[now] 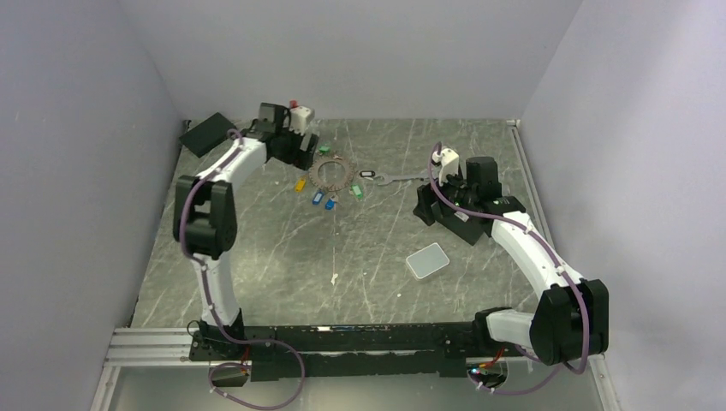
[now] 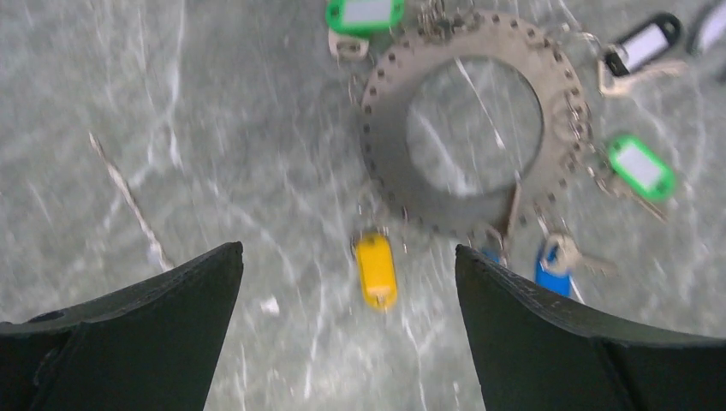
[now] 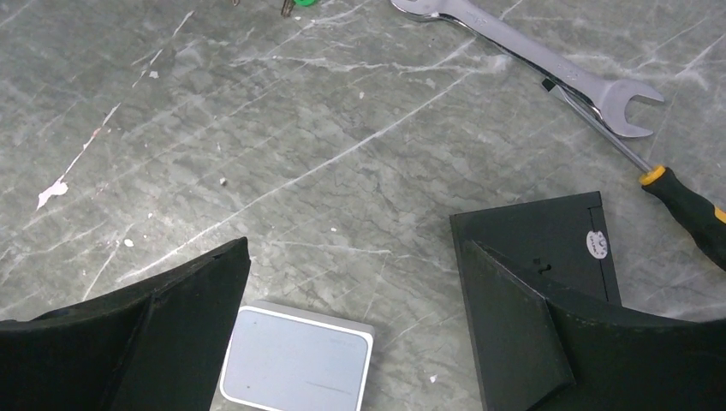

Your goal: Remove the keys from the keyring

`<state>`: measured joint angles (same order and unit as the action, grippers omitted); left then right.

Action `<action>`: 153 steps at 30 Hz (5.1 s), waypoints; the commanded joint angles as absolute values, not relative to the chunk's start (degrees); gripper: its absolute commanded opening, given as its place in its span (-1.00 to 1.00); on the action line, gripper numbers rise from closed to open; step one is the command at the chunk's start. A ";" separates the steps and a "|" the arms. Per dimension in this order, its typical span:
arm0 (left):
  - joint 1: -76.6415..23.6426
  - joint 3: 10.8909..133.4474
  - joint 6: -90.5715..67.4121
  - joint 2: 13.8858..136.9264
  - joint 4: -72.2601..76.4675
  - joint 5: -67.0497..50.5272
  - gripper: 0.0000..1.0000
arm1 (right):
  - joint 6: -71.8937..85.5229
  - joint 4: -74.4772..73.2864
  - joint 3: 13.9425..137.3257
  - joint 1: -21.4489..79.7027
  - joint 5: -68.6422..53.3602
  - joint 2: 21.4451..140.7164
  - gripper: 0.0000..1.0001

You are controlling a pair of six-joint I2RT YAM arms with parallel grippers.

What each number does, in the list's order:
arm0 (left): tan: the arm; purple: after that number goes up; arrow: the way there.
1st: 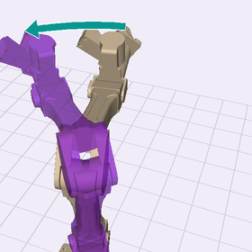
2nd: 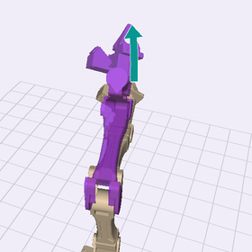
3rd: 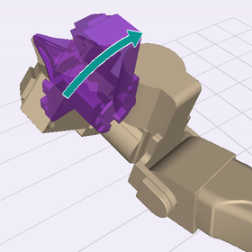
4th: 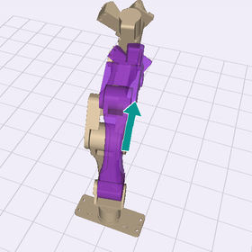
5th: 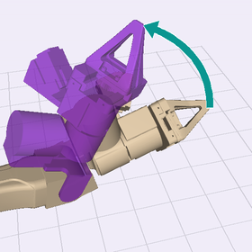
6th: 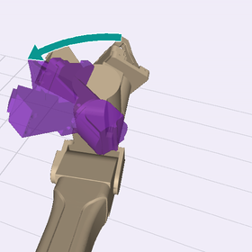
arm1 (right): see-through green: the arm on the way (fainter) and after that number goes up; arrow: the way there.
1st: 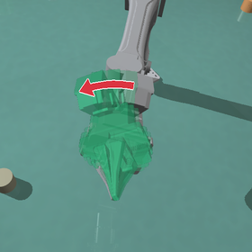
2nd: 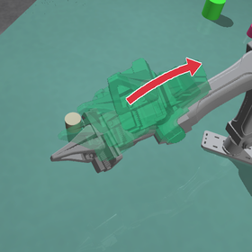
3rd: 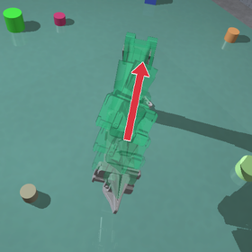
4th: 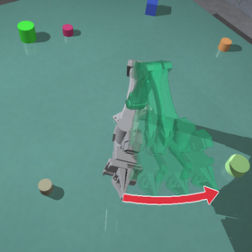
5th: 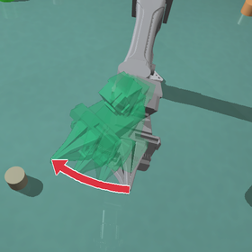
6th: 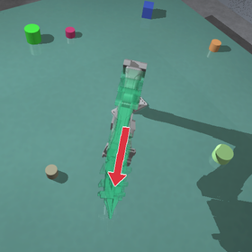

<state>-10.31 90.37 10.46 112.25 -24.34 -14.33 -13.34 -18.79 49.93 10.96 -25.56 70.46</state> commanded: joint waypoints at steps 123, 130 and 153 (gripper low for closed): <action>-22.85 70.56 50.69 81.47 -51.57 -56.51 -1.00 | -24.86 4.39 58.89 33.73 -56.10 91.67 0.59; -22.85 70.53 51.50 81.56 -52.21 -57.19 -1.00 | -24.72 7.09 56.86 35.26 -55.49 94.06 0.44; -22.85 69.97 53.92 82.31 -53.65 -57.03 -1.00 | -22.45 13.10 59.71 37.96 -56.66 101.35 0.28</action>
